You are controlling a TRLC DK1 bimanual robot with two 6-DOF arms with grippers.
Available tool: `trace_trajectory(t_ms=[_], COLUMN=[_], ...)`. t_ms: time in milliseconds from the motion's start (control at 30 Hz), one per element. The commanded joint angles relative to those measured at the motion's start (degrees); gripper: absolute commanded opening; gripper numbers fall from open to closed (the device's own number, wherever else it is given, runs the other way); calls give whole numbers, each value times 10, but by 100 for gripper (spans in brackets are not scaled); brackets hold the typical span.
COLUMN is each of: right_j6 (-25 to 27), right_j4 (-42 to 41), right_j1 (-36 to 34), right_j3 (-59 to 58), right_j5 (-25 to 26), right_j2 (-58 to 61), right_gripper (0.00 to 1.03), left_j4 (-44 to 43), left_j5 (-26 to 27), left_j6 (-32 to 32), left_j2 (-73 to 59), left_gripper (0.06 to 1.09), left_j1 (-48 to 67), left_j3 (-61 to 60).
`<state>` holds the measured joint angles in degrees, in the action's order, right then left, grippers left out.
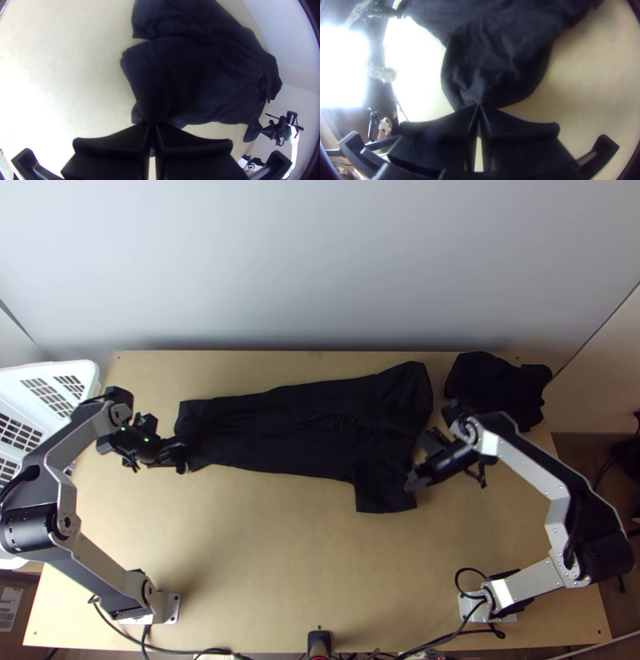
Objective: Fold the t-shirt
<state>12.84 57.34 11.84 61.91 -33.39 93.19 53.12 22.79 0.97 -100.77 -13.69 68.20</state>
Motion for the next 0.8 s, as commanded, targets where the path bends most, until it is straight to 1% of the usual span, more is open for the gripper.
trace_trajectory(t_ms=[0,67,200,233,267,433,500,600,700,767], right_j6=[-33,-53,-91,-102,-124,-174,-195,-246,-277,-286], right_j4=[26,26,26,25,24,16,7,-28,-43,-46], right_j1=[-52,-61,-76,-81,-92,-112,-117,-134,-147,-152], right_j3=[131,178,259,279,317,405,429,467,499,516], right_j5=[-10,-12,-13,-13,-13,-13,-13,-12,-11,-5], right_j2=[-18,-11,25,36,56,113,132,167,202,221], right_gripper=[3,3,3,3,3,3,3,3,3,3], left_j4=[59,84,135,138,138,138,140,141,142,148], left_j5=[35,64,95,96,99,109,111,111,111,111], left_j6=[-26,-40,-55,-61,-71,-111,-124,-142,-157,-168], left_j2=[-4,-13,-44,-47,-49,-72,-85,-111,-141,-164], left_gripper=[9,9,9,9,9,9,9,9,9,9], left_j1=[-27,-34,-34,-32,-30,-20,-19,-15,-15,-15], left_j3=[61,93,159,170,185,232,253,290,324,349])
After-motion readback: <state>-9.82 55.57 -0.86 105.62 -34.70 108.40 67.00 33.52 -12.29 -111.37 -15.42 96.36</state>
